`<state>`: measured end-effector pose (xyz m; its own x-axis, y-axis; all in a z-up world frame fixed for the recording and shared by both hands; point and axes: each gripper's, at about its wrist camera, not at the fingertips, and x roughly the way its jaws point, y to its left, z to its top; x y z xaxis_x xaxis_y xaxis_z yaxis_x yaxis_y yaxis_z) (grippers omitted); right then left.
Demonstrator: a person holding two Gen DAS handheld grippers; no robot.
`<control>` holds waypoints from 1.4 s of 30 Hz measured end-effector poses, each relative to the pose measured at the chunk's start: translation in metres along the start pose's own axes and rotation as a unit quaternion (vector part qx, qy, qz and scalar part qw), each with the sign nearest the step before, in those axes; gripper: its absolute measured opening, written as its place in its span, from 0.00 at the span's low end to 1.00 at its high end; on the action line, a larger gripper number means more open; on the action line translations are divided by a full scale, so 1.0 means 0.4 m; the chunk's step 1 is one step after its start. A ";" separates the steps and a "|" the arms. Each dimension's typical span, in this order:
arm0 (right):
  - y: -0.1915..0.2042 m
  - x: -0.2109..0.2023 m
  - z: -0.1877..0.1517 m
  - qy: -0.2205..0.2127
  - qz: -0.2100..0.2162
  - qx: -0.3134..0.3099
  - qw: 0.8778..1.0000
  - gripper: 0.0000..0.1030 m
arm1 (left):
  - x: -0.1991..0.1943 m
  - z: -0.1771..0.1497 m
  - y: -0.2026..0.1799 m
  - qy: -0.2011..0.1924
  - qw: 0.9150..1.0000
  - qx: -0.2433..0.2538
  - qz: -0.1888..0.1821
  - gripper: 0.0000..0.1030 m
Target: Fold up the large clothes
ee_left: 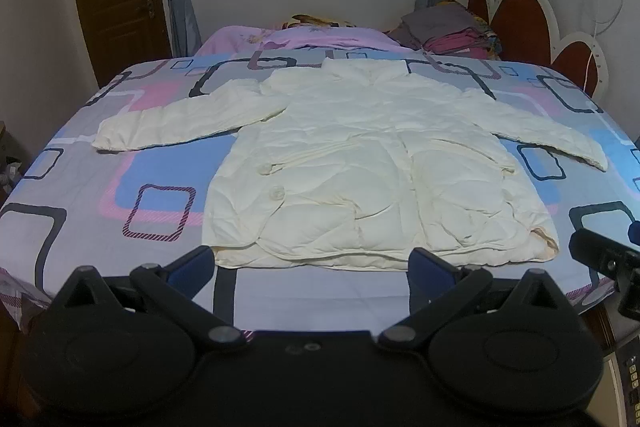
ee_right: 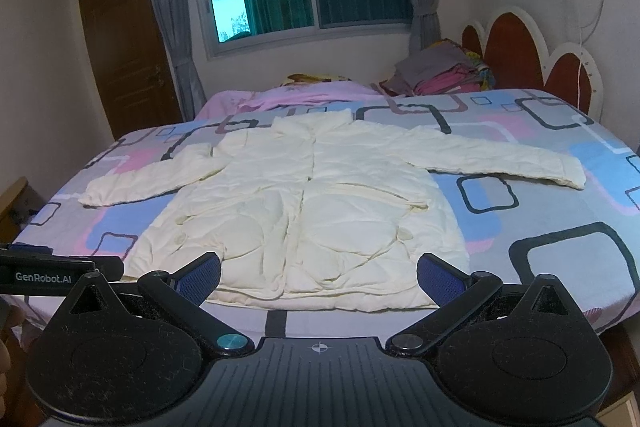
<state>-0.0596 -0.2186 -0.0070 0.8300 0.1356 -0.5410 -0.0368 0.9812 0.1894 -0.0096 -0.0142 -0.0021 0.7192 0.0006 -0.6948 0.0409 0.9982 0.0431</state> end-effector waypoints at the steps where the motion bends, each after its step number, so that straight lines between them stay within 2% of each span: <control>1: 0.002 0.003 0.001 0.000 0.000 0.000 1.000 1.00 | 0.001 0.000 0.001 0.001 1.000 0.000 0.000 1.00; 13: 0.008 0.025 -0.001 0.003 -0.006 0.001 1.000 1.00 | 0.019 0.006 0.016 0.007 1.000 -0.005 0.001 1.00; 23: -0.008 0.087 0.027 0.002 -0.021 0.008 1.000 1.00 | 0.070 0.039 0.040 0.013 1.000 -0.006 0.003 1.00; 36: -0.059 0.274 0.118 0.004 -0.062 0.041 0.997 1.00 | 0.260 0.167 0.063 0.018 1.000 0.010 0.000 1.00; 42: -0.075 0.373 0.175 0.007 -0.092 0.055 0.994 1.00 | 0.373 0.244 0.076 0.023 0.999 0.018 -0.020 1.00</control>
<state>0.1044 -0.2375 -0.0360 0.8093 -0.0430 -0.5858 0.1771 0.9688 0.1735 0.1668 0.0103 -0.0344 0.6836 -0.0348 -0.7290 0.0939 0.9948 0.0406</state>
